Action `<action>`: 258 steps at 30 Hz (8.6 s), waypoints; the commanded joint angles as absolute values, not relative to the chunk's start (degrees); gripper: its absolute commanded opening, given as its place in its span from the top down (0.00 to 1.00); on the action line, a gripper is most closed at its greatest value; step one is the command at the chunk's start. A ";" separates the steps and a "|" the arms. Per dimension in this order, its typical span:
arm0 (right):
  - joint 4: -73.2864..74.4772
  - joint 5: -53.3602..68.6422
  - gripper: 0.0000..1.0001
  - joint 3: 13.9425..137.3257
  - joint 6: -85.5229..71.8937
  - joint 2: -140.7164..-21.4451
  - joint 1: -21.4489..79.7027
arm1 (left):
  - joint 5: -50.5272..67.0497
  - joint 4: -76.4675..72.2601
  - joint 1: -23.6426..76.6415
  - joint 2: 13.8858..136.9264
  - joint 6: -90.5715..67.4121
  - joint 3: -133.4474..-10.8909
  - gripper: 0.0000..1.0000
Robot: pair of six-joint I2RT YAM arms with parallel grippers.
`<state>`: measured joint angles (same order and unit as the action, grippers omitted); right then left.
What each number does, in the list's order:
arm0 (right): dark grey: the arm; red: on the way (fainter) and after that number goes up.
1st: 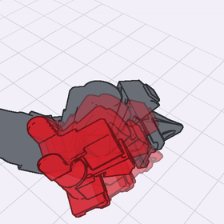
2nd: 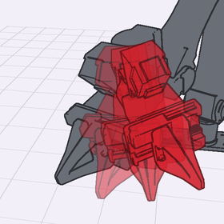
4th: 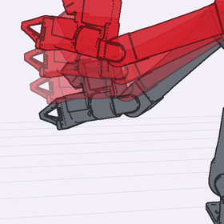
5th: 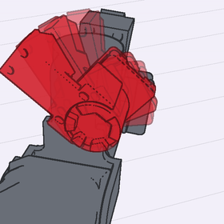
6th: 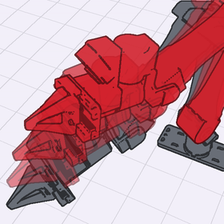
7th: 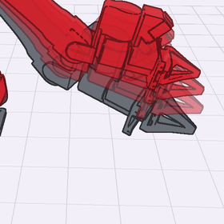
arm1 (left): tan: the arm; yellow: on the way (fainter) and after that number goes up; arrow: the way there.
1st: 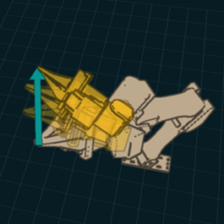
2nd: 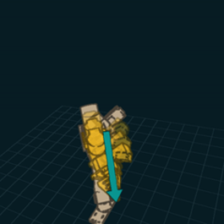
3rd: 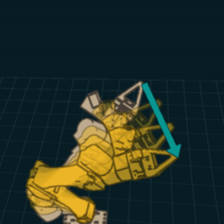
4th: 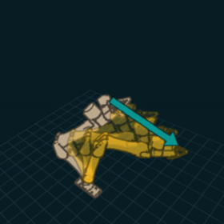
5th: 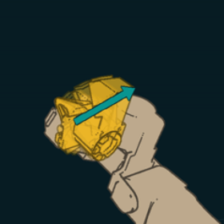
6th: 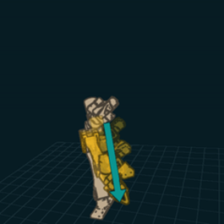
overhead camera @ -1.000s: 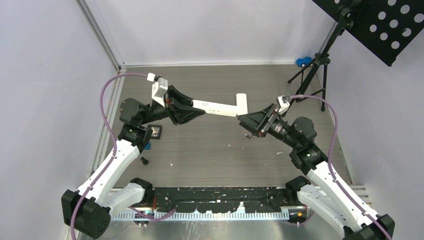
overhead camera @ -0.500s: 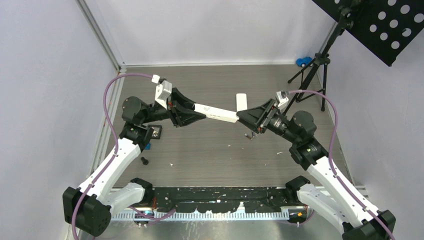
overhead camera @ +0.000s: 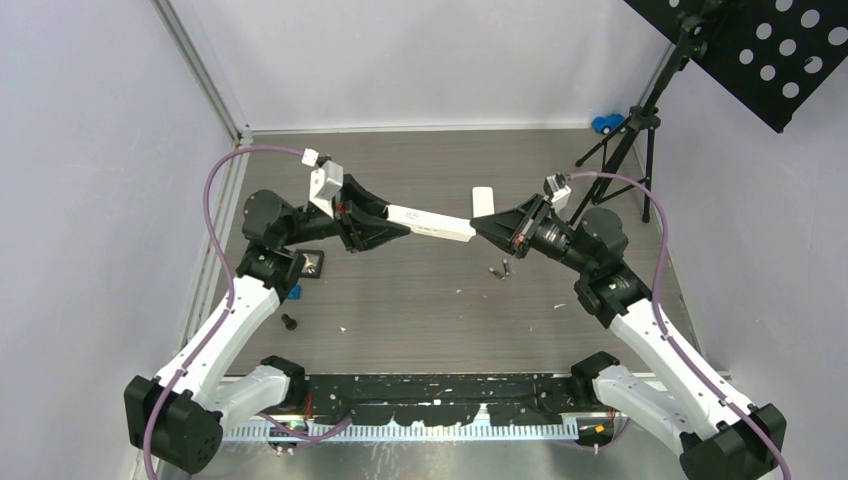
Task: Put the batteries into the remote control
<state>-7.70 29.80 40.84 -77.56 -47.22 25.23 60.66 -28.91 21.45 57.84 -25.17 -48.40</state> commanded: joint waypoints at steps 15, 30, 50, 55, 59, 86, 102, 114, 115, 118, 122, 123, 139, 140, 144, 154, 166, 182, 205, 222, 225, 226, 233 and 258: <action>3.30 19.97 1.00 47.51 -69.90 -43.35 25.58 | 47.56 -9.54 21.53 53.67 -14.33 -49.79 1.00; 16.77 -2.81 1.00 40.64 -68.42 -37.82 25.54 | 19.70 3.08 21.53 48.22 -12.53 -49.39 1.00; 5.64 7.18 0.80 20.31 -65.65 -52.01 26.28 | 33.28 -10.76 21.53 50.16 -19.21 -47.18 1.00; 16.53 3.06 0.33 25.08 -60.91 -48.68 26.28 | 39.33 -14.65 21.53 50.90 -20.68 -46.76 1.00; 14.29 9.64 0.22 28.40 -56.33 -44.14 26.28 | 44.44 -16.01 21.53 51.98 -21.92 -47.55 1.00; -55.12 30.60 0.45 25.88 -92.83 -50.14 27.33 | 52.67 -32.79 21.62 54.65 -32.47 -48.28 1.00; -47.48 29.56 0.16 29.46 -90.70 -49.41 27.98 | 62.40 -35.89 21.62 55.14 -32.71 -48.31 1.00; -49.55 34.27 0.37 35.17 -92.07 -55.14 35.73 | 64.28 -39.83 21.71 54.57 -34.63 -47.99 1.00; -49.83 34.43 0.39 35.43 -91.98 -55.51 36.50 | 64.21 -39.80 21.71 54.31 -34.50 -47.92 1.00; -50.57 33.80 0.52 35.45 -91.82 -56.06 37.59 | 64.51 -39.55 21.71 53.93 -34.22 -47.90 1.00; -49.83 31.17 0.62 34.48 -90.48 -55.51 37.63 | 64.90 -39.56 21.71 53.22 -33.73 -47.50 1.00; -49.37 30.59 0.61 34.34 -90.05 -55.47 37.64 | 64.92 -39.49 21.71 52.92 -33.51 -47.34 1.00; -51.81 29.04 0.68 34.15 -91.07 -55.95 37.69 | 64.61 -37.92 21.80 51.76 -32.40 -47.37 1.00; -52.11 29.39 0.74 34.37 -91.23 -56.05 37.70 | 64.06 -37.96 21.80 51.77 -32.45 -47.37 0.99; -52.31 30.55 0.87 35.28 -90.30 -55.91 37.69 | 60.22 -35.94 21.80 51.67 -32.83 -47.31 0.82; -38.58 21.19 0.96 38.08 -77.41 -47.72 37.71 | 38.75 -27.91 21.80 47.57 -32.49 -44.22 0.00; -34.04 13.83 0.97 40.99 -71.35 -46.80 37.73 | 36.50 -25.57 21.58 50.35 -41.45 -45.99 0.00; -39.34 -5.56 0.99 40.47 -67.63 -55.05 43.86 | 29.40 -40.99 21.62 56.29 -77.05 -44.81 0.06; -40.15 -15.55 0.98 40.73 -66.54 -60.69 51.14 | 18.15 -38.29 27.58 59.39 -82.06 -40.69 0.56; -7.81 -15.35 0.23 43.06 -60.21 -50.97 51.02 | 18.82 -14.58 27.29 53.92 -53.54 -43.08 1.00; 10.58 -18.30 0.23 46.90 -54.40 -48.29 50.77 | 23.93 -1.65 27.33 54.85 -41.68 -46.21 1.00; 16.45 -19.99 0.23 48.60 -53.05 -48.22 50.53 | 26.36 1.31 27.33 55.43 -38.69 -46.99 1.00; 39.19 -27.74 0.41 53.61 -47.12 -56.32 45.79 | 47.50 -3.95 27.33 58.29 -34.50 -44.56 1.00; 28.30 -15.97 0.56 53.96 -32.61 -87.69 25.87 | 52.34 -19.25 27.33 61.17 -43.00 -39.18 1.00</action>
<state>30.37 -16.21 50.57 -36.03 -87.09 26.39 50.61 -14.72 27.38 61.76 -42.39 -38.72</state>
